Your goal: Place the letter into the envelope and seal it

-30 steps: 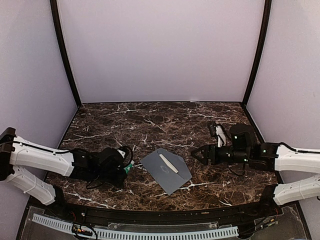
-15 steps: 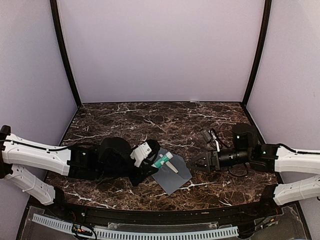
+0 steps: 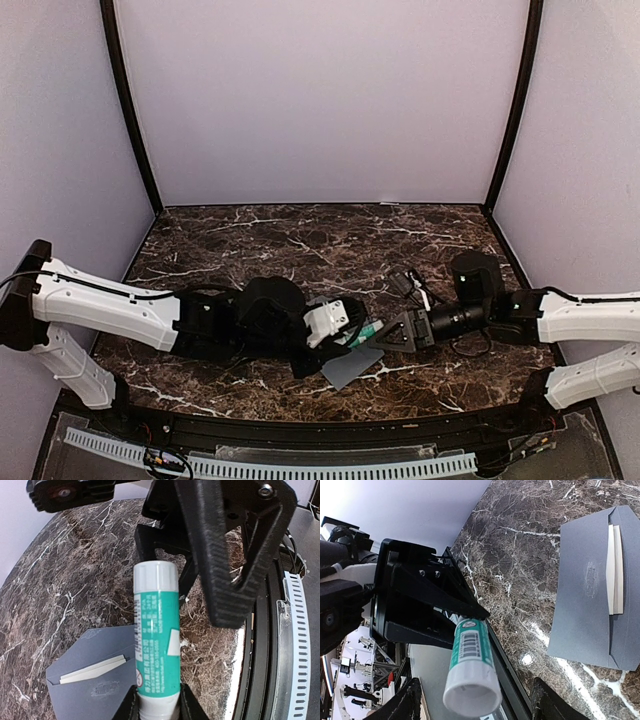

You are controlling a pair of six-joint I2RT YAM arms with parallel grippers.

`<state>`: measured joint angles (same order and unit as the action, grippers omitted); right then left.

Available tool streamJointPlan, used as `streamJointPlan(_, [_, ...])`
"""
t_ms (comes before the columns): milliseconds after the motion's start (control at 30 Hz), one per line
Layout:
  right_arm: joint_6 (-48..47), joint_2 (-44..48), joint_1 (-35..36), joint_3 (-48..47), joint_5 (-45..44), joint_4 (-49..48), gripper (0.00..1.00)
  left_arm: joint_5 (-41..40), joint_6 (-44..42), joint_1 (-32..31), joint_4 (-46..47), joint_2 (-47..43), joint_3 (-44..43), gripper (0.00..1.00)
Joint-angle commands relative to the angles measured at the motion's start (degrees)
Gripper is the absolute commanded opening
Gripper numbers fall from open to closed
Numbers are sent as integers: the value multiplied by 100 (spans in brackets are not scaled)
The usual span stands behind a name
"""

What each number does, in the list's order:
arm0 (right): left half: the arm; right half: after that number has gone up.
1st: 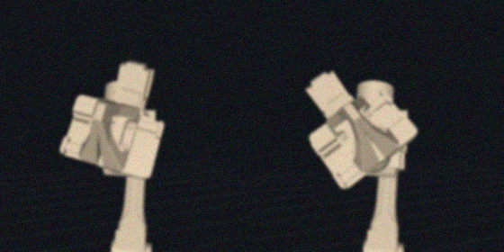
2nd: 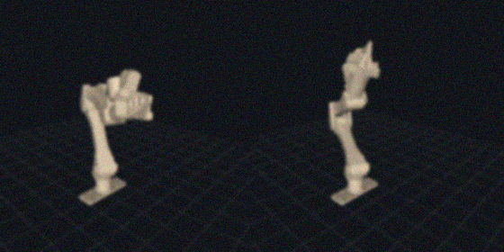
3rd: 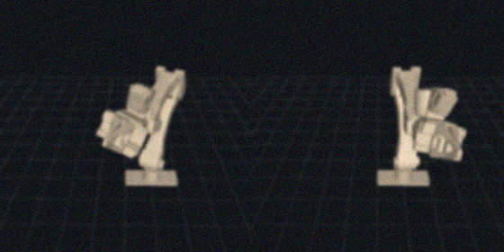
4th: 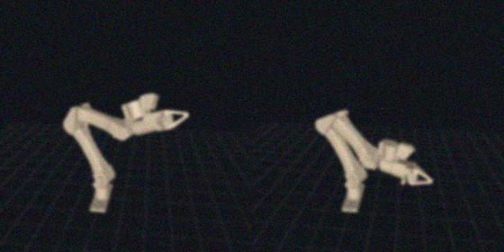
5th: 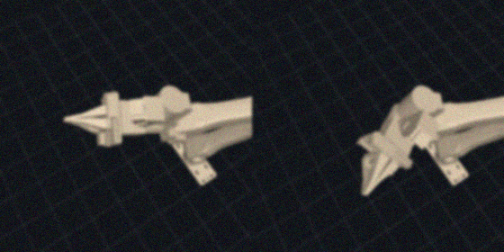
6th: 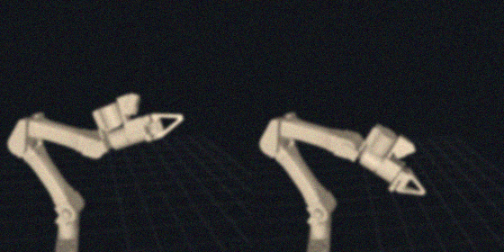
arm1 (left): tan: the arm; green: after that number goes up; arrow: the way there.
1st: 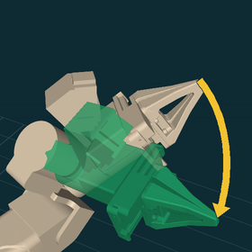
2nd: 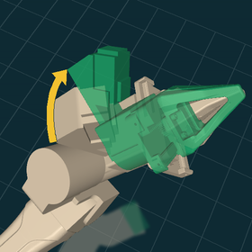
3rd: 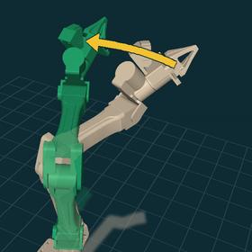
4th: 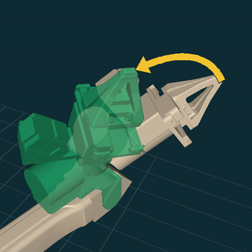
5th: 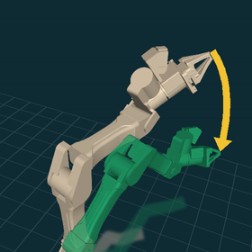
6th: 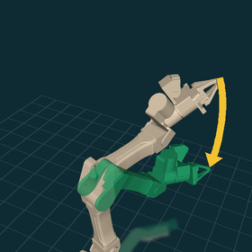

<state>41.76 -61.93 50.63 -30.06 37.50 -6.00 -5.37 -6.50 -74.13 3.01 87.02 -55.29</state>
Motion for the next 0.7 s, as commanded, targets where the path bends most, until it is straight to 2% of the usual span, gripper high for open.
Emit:
streamJointPlan(0, [186,-110,56,66,53,-347,68,197,-319,-108,-1,69,-246,0])
streamJointPlan(67, [224,-161,77,56,80,-390,65,183,-395,-137,-31,137,-305,0])
streamJointPlan(400, [300,-366,289,40,151,-494,39,68,-505,-171,-177,384,-532,0])
streamJointPlan(533, [300,-383,354,45,66,-489,33,95,-542,-179,-178,416,-532,0])
streamJointPlan(667, [292,-437,377,44,0,-498,33,150,-547,-199,-178,447,-535,0])
